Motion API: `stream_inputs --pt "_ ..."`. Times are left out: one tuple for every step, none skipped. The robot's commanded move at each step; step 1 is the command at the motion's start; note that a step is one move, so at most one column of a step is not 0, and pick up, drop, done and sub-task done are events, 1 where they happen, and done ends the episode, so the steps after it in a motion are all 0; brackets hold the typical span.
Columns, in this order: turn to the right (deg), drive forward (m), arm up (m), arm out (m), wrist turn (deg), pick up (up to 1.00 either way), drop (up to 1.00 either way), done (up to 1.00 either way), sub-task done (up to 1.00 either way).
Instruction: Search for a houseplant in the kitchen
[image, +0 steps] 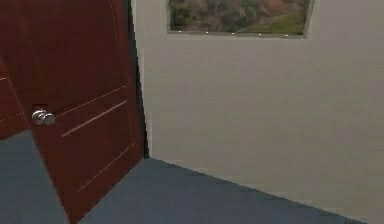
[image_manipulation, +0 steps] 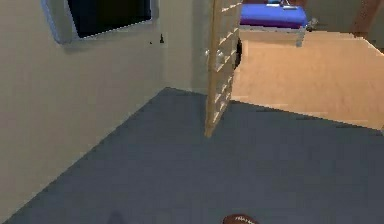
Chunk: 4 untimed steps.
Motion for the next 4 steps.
stream_inputs --pt "0.0 0.05 0.0 0.0 0.0 0.0 0.0 0.0 0.0" --pt "45.0 0.0 0.0 0.0 0.0 0.0 0.0 0.0 0.0" --pt "9.0 0.0 0.0 0.0 0.0 0.0 0.0 0.0 0.0" --pt "0.0 0.55 0.0 0.0 0.0 0.0 0.0 0.0 0.0"
